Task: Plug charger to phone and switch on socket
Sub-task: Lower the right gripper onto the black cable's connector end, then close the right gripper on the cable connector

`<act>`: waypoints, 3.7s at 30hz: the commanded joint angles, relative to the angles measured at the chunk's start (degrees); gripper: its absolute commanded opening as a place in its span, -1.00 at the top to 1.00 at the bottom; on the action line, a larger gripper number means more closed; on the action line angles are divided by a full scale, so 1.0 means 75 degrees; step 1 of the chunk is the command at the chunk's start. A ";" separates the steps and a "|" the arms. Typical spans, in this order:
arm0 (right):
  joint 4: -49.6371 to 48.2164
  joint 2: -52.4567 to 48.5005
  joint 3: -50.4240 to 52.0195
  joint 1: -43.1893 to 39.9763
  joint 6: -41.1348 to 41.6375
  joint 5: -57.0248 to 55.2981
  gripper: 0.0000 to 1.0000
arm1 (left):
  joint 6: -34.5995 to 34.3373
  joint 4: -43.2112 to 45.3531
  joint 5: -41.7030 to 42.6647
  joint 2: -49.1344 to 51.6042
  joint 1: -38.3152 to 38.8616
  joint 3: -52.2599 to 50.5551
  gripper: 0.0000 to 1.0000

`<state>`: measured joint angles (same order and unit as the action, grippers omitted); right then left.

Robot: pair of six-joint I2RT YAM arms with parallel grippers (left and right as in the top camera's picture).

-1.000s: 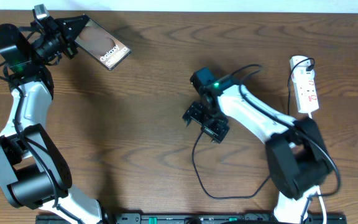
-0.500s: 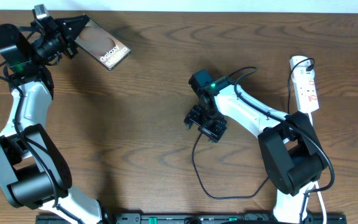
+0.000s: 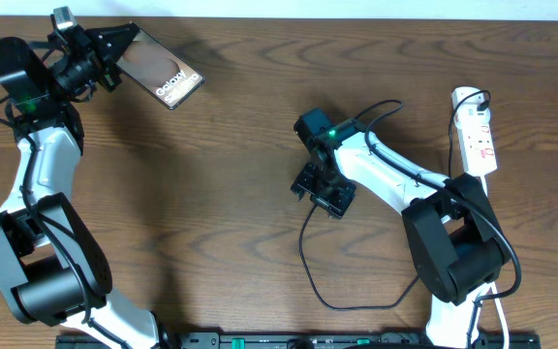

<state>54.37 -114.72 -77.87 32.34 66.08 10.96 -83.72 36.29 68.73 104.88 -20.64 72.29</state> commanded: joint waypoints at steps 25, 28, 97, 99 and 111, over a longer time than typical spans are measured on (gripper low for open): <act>-0.0032 -0.0440 -0.0044 -0.0003 -0.0052 0.0020 0.05 | 0.0073 0.0090 0.0152 -0.0166 -0.0061 -0.0012 0.85; -0.0041 -0.0440 -0.0044 -0.0003 -0.0052 0.0017 0.09 | 0.0073 0.0090 0.0152 -0.0166 -0.0061 -0.0012 0.85; -0.0038 -0.0440 -0.0047 -0.0050 -0.0052 -0.0192 0.60 | 0.0073 0.0090 0.0163 -0.0166 -0.0061 -0.0012 0.85; -0.0073 -0.0440 -0.0047 -0.0050 -0.0050 -0.0195 0.64 | 0.0076 0.0090 0.0163 -0.0166 -0.0061 -0.0012 0.85; -0.0108 -0.0440 -0.0047 -0.0047 -0.0050 -0.0213 0.81 | 0.0073 0.0090 0.0163 -0.0166 -0.0061 -0.0012 0.86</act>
<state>53.74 -117.12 -78.17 32.32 65.65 10.26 -83.55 36.27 68.73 104.88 -20.64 72.29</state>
